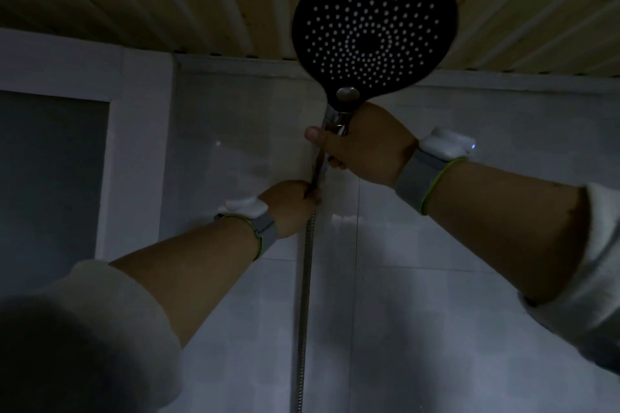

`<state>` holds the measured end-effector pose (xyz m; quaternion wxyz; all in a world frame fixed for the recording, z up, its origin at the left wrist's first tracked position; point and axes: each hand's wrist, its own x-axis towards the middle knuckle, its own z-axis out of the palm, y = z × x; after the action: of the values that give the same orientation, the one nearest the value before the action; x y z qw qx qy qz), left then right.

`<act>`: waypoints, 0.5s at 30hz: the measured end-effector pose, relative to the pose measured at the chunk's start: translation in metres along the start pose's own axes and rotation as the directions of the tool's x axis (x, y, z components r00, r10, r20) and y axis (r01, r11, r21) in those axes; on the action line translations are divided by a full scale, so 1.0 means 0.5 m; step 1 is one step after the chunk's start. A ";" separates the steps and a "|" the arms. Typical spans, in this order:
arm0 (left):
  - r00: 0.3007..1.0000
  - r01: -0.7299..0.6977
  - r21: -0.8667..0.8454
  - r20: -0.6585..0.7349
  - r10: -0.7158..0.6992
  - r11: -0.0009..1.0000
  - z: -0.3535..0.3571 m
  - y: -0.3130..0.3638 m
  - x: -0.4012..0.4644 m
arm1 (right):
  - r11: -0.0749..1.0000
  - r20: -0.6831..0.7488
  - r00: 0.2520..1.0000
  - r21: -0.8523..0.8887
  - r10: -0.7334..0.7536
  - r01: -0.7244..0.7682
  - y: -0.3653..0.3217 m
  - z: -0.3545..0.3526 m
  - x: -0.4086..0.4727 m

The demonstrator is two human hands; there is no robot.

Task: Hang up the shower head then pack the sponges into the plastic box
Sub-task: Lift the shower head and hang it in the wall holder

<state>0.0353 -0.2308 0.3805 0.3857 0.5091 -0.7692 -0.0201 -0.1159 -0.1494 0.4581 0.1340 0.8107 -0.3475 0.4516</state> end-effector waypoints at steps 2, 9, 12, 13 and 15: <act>0.998 0.033 0.072 0.046 -0.036 0.997 -0.004 0.003 0.004 | 1.000 0.006 1.000 -0.020 0.020 -0.020 -0.001 0.006 0.002; 0.988 0.070 0.186 0.122 -0.094 0.980 -0.007 0.004 0.021 | 0.999 -0.023 0.999 -0.029 0.038 -0.039 -0.002 0.013 0.015; 0.999 0.039 0.183 -0.002 -0.039 0.982 -0.014 0.011 0.016 | 0.998 0.027 0.998 -0.046 0.051 -0.050 -0.004 0.009 0.020; 0.999 0.044 0.175 0.021 -0.049 0.984 -0.014 0.011 0.017 | 0.997 0.049 0.997 -0.058 0.052 -0.049 -0.005 0.008 0.019; 0.996 0.045 0.167 0.066 -0.057 0.985 -0.010 0.010 0.022 | 0.993 0.087 0.995 -0.109 0.055 -0.045 -0.004 0.011 0.016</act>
<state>0.0325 -0.2351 0.3926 0.3141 0.5579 -0.7680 0.0158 -0.1083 -0.1544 0.4621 0.1500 0.8128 -0.3972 0.3988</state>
